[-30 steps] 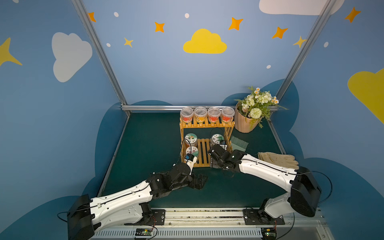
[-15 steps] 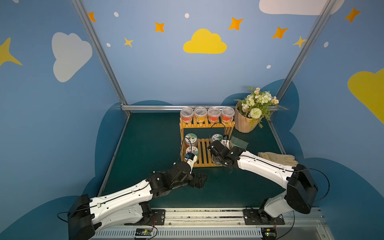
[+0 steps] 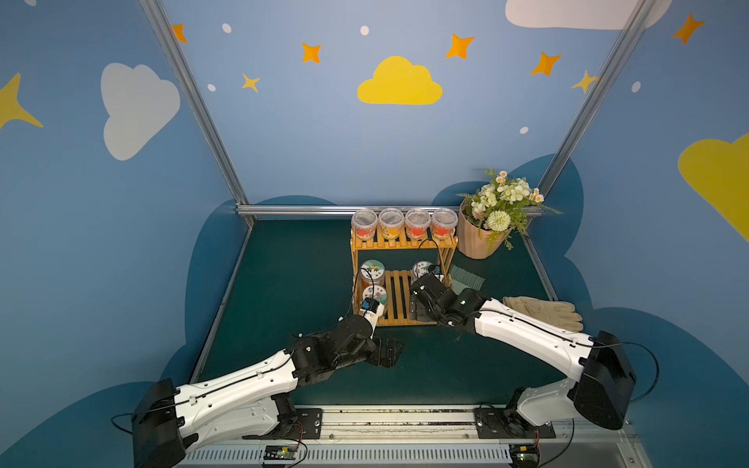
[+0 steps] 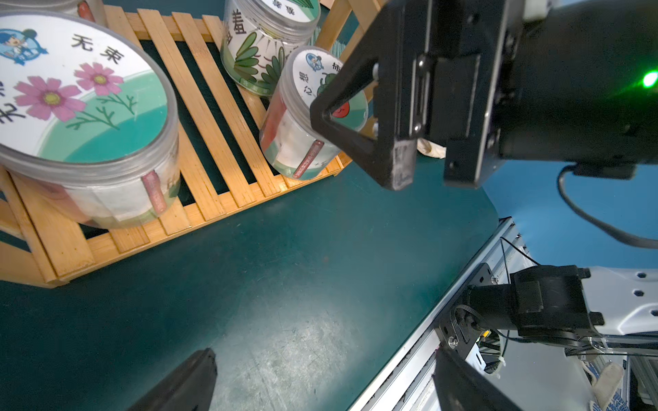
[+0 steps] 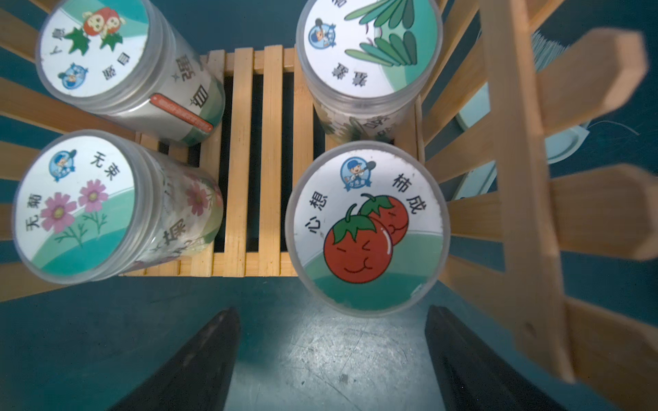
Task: Place the seed container on the shelf
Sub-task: Place the seed jar on the shelf.
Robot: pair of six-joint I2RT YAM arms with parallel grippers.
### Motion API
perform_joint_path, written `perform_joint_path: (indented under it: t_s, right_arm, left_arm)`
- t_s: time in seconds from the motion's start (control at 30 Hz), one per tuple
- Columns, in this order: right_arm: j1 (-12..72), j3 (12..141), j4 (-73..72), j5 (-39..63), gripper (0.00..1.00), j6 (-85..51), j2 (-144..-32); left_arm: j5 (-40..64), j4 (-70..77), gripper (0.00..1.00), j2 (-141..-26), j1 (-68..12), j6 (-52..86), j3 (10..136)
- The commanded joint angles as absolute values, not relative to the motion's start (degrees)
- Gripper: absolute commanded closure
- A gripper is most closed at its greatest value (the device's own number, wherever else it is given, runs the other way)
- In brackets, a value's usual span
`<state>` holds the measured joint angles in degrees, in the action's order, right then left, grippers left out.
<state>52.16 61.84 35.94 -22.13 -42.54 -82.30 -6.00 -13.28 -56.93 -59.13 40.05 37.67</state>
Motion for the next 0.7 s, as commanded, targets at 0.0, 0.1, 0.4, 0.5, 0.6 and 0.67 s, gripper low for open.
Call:
perform_joint_path:
  t_s: [0.0,0.1,0.4,0.5,0.6,0.67]
  right_arm:
    - [52.5,61.4,36.7,-16.6,0.12,-39.1,-82.9]
    - [52.8,61.6,36.6,-17.3,0.12,-39.4,-84.1]
    - [52.7,61.7,36.2,-18.4,0.16,-39.9,-85.3]
    - [52.7,61.4,35.4,-18.6,0.19,-39.8,-85.2]
    - [52.6,61.8,35.1,-19.4,0.20,-39.5,-85.4]
    - [52.6,62.2,35.5,-20.4,0.20,-40.1,-85.7]
  left_arm:
    - [-6.2,-13.6,0.00,-55.8,-58.8,39.4,38.0]
    - [-6.1,-13.2,0.00,-56.1,-58.8,39.4,37.8]
    - [-6.0,-13.1,0.00,-56.8,-58.7,38.9,38.6]
    - [-5.9,-12.4,0.00,-57.1,-58.6,38.9,38.6]
    - [-5.8,-12.0,0.00,-57.5,-58.4,38.8,39.0]
    - [-5.4,-12.1,0.00,-57.8,-58.2,38.9,39.5]
